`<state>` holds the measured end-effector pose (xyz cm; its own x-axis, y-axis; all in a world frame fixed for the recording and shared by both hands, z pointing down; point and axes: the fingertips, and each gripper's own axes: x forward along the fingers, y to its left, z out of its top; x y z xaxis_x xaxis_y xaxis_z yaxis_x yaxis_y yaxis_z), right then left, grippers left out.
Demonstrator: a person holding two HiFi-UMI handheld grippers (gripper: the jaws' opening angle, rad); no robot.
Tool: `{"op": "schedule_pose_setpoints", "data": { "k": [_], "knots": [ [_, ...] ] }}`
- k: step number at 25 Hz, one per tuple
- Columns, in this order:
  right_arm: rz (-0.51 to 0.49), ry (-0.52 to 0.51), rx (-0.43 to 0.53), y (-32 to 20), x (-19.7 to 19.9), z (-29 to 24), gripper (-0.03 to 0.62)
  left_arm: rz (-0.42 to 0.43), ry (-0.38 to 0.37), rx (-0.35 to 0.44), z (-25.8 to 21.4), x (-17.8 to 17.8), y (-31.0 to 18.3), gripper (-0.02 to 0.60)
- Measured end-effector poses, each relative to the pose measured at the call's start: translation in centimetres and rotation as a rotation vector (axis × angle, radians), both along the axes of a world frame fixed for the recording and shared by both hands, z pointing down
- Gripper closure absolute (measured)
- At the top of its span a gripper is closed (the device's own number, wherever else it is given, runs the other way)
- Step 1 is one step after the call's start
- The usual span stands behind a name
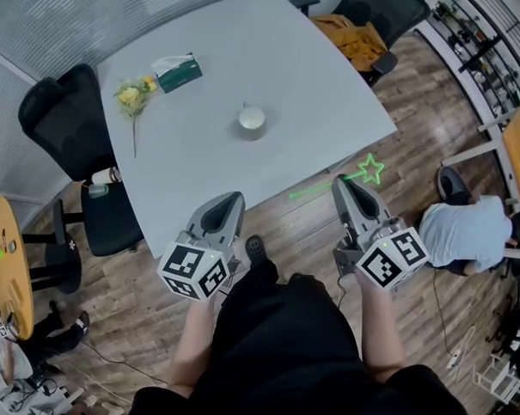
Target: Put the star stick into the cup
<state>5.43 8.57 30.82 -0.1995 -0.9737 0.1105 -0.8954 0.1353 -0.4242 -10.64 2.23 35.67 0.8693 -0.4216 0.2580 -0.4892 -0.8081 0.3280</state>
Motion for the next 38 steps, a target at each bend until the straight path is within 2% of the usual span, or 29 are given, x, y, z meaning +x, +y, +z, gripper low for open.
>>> {"op": "schedule_pose_setpoints", "data": {
  "k": [7,13,18,28,38],
  "knots": [
    [-0.005,0.000,-0.029,-1.9,-2.1,1.1,0.572,0.029,0.009,-0.024,1.1,-0.8,-1.7,0.581],
    [-0.014,0.004,-0.061,-2.5,-2.6,1.9,0.572,0.059,0.027,-0.059,1.8,-0.9,-1.8,0.581],
    [-0.039,-0.016,-0.083,-3.9,-2.5,2.7,0.572,0.049,0.019,-0.075,2.2,-0.5,-2.5,0.581],
    [-0.181,-0.031,-0.075,-11.6,-1.8,2.2,0.572,-0.084,0.001,-0.068,1.4,-0.4,-7.6,0.581],
    [-0.304,-0.072,-0.090,-19.7,1.2,3.3,0.572,-0.196,-0.032,-0.077,1.0,2.5,-12.2,0.581]
  ]
}}
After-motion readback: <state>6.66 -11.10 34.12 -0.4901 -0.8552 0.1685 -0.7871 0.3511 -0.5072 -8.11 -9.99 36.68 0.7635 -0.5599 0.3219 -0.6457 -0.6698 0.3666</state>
